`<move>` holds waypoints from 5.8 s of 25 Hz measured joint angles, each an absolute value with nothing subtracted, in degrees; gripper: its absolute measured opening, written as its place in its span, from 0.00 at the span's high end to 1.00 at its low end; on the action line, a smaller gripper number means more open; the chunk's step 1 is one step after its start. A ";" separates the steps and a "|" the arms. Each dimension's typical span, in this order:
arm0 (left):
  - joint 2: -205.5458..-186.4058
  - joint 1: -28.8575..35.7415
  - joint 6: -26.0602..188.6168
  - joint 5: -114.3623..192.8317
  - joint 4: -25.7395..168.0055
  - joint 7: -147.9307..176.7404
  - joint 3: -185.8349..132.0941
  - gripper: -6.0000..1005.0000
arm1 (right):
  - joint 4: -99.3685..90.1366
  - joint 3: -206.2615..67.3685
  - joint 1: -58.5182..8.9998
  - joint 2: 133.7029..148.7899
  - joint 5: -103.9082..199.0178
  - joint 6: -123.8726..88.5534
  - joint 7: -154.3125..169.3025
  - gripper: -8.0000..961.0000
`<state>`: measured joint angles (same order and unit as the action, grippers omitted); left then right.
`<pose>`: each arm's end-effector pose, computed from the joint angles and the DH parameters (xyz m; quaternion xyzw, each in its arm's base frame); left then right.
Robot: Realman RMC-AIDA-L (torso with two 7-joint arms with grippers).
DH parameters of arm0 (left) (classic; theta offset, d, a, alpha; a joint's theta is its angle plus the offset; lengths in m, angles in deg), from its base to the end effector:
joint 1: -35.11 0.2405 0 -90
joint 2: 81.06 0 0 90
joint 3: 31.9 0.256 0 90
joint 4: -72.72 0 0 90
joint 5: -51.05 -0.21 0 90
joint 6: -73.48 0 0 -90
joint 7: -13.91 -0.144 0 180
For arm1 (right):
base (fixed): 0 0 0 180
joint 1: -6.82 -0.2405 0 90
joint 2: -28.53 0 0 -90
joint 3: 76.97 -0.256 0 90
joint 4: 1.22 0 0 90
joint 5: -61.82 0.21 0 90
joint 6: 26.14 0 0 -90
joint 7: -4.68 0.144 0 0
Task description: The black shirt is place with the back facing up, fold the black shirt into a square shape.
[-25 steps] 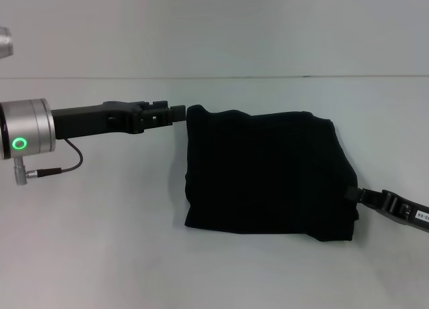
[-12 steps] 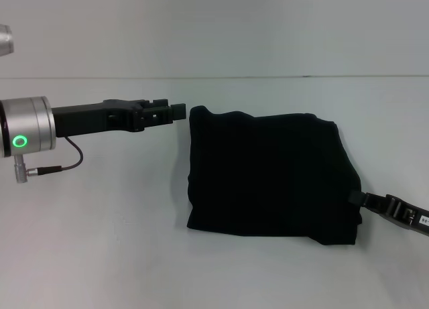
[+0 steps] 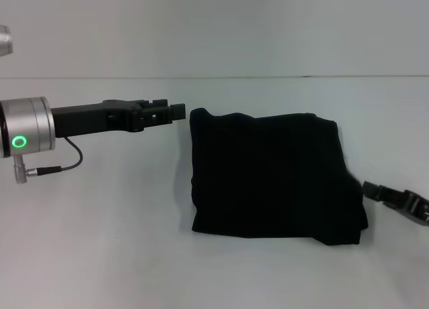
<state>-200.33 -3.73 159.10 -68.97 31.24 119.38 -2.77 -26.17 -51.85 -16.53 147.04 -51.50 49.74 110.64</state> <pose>-0.2301 0.3826 0.0289 -0.8722 -0.3748 -0.2791 0.1446 0.3469 0.3009 -0.0044 -0.7068 0.5963 0.3277 0.1937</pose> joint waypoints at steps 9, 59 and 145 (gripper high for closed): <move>-200.22 -3.91 159.74 -67.75 31.07 119.65 -3.15 0.42 | -29.40 -58.94 -15.21 144.56 -51.46 51.64 110.56 0.67; -199.71 -5.47 168.60 -67.34 28.34 105.35 5.37 0.13 | -47.41 -49.54 -24.86 140.15 -57.65 64.32 110.14 0.04; -200.06 -6.38 165.23 -71.66 28.52 110.15 10.14 0.13 | -44.11 -47.13 -28.40 139.25 -67.02 60.42 115.07 0.05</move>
